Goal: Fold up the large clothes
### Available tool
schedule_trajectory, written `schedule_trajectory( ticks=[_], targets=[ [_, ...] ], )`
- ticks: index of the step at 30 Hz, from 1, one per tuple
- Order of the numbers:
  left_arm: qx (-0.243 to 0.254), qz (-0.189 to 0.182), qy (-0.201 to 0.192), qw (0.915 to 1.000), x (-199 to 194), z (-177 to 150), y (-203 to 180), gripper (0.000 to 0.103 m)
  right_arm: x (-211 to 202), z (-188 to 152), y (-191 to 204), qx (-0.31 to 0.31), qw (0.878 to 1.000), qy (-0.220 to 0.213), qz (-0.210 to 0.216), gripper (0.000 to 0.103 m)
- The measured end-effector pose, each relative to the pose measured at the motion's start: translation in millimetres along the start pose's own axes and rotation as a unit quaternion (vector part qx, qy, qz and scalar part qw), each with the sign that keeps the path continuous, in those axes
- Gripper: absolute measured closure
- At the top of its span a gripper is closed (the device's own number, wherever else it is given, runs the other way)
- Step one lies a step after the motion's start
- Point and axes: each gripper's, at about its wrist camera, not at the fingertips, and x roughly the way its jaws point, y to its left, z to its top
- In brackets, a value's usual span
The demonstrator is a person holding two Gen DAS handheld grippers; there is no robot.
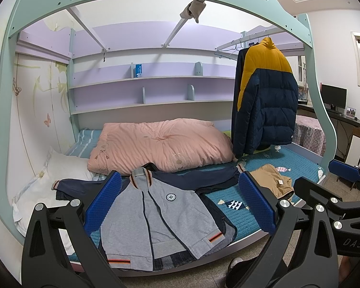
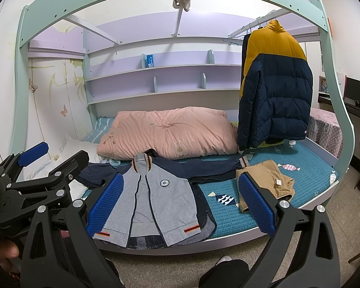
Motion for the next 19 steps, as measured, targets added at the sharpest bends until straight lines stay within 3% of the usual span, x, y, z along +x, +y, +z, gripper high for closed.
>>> schedule_trajectory(
  ticks=[19],
  targets=[
    [0.003, -0.001, 0.008, 1.0, 3.7, -7.0, 4.6, 0.005, 1.3, -3.9, 3.1, 0.003, 1.0, 0.004, -0.002, 0.01]
  ],
)
